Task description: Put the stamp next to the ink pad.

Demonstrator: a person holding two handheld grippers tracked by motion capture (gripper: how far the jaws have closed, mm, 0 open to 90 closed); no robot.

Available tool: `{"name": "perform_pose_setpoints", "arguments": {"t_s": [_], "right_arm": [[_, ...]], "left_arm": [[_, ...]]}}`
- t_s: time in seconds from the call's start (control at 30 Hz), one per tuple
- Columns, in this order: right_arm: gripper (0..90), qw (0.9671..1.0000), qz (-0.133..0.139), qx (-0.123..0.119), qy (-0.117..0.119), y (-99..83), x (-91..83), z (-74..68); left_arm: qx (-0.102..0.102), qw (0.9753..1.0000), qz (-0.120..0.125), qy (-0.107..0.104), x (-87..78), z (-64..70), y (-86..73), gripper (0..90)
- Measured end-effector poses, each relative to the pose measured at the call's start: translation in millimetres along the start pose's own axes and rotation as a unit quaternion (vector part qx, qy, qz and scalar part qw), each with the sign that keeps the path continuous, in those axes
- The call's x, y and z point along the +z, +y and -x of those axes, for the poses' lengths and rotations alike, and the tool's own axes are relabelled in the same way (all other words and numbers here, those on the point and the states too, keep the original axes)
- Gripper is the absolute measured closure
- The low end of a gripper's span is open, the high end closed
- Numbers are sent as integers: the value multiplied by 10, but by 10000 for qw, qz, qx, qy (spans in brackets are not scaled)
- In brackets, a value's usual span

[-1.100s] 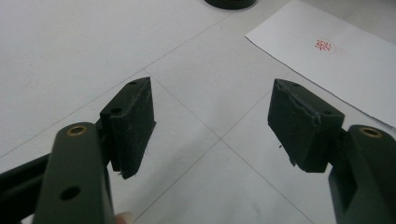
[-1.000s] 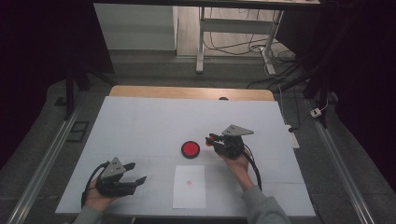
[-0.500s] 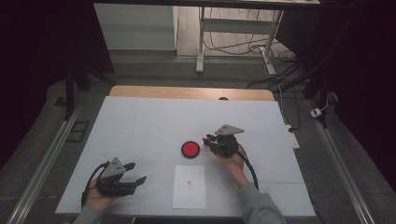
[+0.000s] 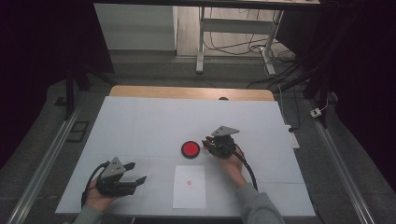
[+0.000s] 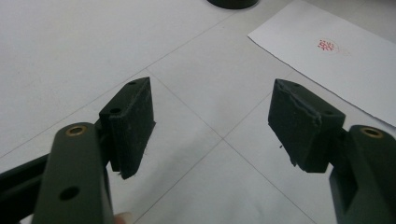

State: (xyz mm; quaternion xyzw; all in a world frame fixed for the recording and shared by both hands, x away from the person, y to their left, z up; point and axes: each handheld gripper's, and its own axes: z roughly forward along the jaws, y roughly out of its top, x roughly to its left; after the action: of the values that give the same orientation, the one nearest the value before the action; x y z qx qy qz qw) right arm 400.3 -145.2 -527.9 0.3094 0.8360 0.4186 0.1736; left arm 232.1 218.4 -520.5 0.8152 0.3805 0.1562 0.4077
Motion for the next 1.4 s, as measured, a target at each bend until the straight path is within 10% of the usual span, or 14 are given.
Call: {"name": "perform_pose_setpoints", "arguments": {"t_s": [0.47,1.4], "right_arm": [[514,9994,318,100,43,49,-77,-21],[489,9990,436,-49,118,-278,-920,-57]], "left_arm": [[-6,10000,3,9,-7,-2,1,310],[11,10000,22,22,31,-45,19,310]]}}
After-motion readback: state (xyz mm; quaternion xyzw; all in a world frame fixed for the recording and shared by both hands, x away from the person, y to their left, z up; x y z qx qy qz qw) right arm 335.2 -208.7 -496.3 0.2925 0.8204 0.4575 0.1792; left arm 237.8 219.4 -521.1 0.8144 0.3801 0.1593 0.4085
